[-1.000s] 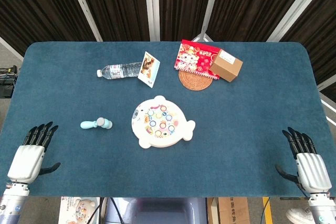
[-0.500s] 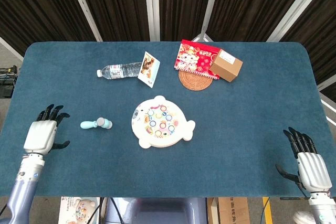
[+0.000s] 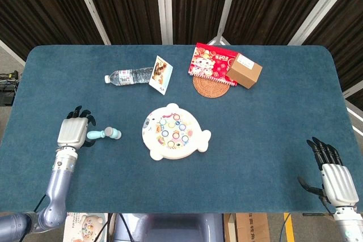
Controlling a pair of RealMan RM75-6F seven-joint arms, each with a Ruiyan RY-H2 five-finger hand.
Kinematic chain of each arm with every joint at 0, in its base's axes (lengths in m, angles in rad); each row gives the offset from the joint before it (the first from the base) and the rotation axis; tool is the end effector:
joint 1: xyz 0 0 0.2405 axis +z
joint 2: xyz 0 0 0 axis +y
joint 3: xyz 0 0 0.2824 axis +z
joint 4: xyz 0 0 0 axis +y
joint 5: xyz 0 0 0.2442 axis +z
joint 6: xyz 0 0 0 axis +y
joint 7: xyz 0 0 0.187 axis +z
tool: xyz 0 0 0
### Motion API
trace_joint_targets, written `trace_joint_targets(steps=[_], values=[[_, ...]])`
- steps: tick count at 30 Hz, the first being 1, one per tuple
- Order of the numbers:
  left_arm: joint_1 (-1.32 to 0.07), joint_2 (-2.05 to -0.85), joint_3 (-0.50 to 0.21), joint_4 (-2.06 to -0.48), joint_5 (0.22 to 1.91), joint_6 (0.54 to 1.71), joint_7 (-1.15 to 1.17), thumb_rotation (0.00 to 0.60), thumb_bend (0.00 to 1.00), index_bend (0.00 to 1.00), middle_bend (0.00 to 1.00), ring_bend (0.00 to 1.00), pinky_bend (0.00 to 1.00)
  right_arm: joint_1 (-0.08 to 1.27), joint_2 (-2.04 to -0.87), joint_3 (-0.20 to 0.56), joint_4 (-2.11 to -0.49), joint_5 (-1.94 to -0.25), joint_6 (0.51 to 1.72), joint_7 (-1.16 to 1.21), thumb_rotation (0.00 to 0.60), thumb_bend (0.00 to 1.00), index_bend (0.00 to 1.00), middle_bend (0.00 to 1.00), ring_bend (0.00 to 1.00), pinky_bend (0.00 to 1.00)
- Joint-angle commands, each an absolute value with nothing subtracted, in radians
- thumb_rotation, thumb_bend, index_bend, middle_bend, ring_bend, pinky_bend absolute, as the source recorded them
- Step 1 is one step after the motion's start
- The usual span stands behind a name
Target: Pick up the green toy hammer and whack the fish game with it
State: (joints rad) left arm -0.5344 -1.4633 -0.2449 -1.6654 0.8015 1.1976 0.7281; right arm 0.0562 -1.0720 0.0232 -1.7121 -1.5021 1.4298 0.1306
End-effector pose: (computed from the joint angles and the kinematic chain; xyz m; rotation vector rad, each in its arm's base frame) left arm -0.2440 0.3763 -0.0003 -1.4966 -0.9894 -0.6060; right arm -0.3412 -0.2104 0.1305 1.3470 -1.1243 0.9715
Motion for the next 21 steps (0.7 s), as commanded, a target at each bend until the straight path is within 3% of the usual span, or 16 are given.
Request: trace_joint_targets(steps=[1,21], values=[[-0.549,-1.482,-0.242,-1.648,0.787,1.201,0.74,0.6,0.36,0.46,0.2,0.06,0.16,0.056,-1.072,0.024,-1.713,-1.501,1.429,0.132,0.6,0.26,0.0,0.0,0.0,0.0],[-0.617,-1.577,-0.226,-1.599,0.734,1.221,0.763,0.6,0.46,0.48,0.21,0.06,0.16,0.056,-1.066,0.023,-1.726,-1.492,1.42,0.146,0.6,0.26,0.0,0.0,0.0,0.0]])
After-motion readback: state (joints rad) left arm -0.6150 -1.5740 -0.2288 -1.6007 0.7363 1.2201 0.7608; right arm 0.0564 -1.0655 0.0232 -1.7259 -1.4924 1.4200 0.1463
